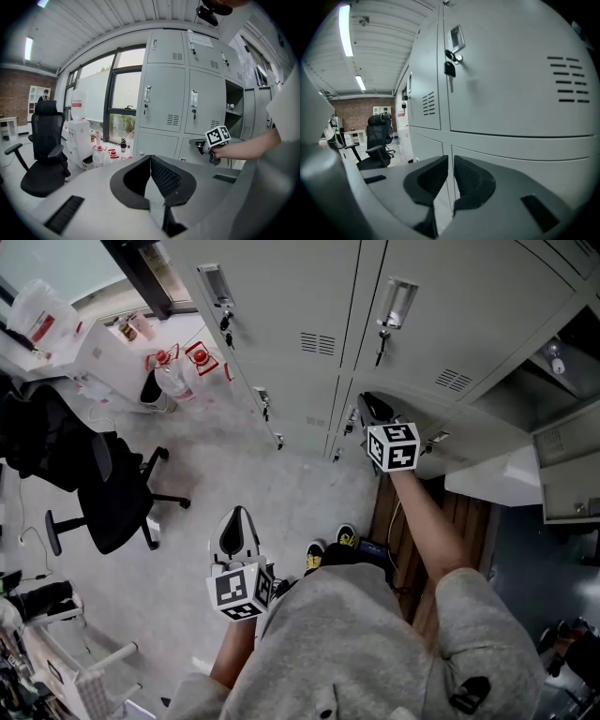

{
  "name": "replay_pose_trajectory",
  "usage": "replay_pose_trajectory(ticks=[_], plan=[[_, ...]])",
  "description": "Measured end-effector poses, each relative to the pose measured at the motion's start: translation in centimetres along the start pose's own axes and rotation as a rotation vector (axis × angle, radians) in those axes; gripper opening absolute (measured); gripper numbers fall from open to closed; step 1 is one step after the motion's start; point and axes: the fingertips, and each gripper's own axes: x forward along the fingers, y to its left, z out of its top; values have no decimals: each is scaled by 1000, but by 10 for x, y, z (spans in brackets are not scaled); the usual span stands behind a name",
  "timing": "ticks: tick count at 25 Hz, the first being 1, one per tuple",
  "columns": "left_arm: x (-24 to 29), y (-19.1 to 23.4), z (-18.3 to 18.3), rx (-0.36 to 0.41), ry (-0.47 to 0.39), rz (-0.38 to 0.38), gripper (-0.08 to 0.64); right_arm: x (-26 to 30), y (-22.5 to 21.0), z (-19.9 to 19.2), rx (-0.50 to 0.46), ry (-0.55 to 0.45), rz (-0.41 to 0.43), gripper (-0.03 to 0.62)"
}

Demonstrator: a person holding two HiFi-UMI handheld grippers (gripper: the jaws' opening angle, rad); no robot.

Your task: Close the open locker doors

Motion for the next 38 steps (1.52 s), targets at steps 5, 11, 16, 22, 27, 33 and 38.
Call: replay_pose_trajectory(ticks=[5,11,16,22,27,33,38], plan=[[7,-26,8,32,-23,-109,11,-77,26,24,-57,-85,43,55],[15,-73,13,86,-35,-262,11,-197,29,50,-34,-179,-31,55],[13,-114,21,122,-43,-382,11,-280,17,47,-32,-199,-153,55],[12,-159,25,167,-43,-519,11,-351,-3,40,-19,-251,-316,55],[11,-186,19,166,-42,-582,11,-379,-19,32,-17,-248,-398,55],[17,-206,18,186,-42,-630,11,-407,-40,31,-28,-243,-500,55],[20,-206,16,191,-29,-650,11,-426,-55,39,-53,-253,-560,55]])
